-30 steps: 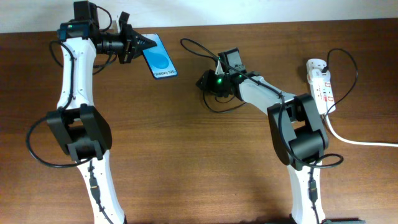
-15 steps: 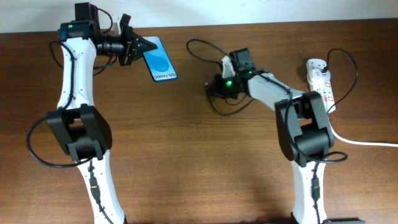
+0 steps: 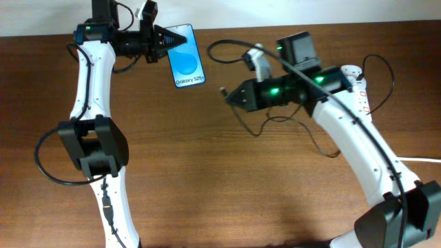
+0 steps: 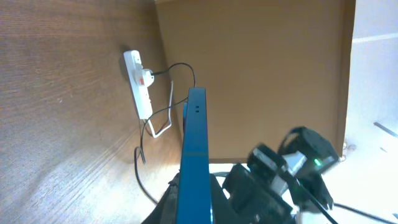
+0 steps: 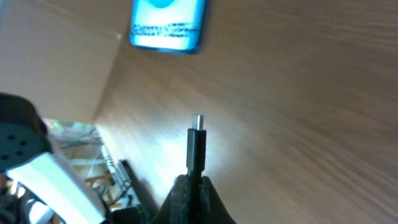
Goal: Plug charger to phone and switch on socket
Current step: 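Push the USB-C plug up into the phone's bottom port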
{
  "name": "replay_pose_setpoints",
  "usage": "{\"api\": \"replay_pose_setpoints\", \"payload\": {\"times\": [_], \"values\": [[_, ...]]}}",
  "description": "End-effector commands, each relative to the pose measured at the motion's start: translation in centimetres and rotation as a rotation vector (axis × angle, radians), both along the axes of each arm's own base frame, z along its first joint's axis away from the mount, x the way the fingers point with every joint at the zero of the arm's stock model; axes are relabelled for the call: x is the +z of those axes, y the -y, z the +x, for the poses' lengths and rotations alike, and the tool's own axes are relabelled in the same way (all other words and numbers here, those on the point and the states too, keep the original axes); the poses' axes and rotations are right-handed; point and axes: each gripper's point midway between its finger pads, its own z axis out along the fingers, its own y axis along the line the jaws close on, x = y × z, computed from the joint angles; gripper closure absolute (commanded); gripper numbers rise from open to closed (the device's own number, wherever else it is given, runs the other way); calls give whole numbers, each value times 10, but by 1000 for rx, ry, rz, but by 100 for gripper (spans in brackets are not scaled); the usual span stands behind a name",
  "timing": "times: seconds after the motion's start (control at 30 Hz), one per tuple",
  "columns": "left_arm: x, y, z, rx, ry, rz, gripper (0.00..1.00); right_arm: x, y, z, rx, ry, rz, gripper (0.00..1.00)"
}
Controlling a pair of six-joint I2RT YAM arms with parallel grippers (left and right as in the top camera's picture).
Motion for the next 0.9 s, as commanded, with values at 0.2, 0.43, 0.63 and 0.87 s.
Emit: {"api": "replay_pose_setpoints", "payload": {"times": [0.2,0.43,0.63,0.87], "values": [[11,-5,-2,-18,13,-60,100,-20,-56,-16,-91,-200,118,96],[14,-6,-4,-27,14,-81,100,-14,-72,-4,-69,-84,238,96],[16,-5,-5,-34,-23,-97,100,-3,-75,1,-73,-51,275,96],[16,-5,-6,-33,-46,-99,100,0,-75,6,-83,-25,281,96]]}}
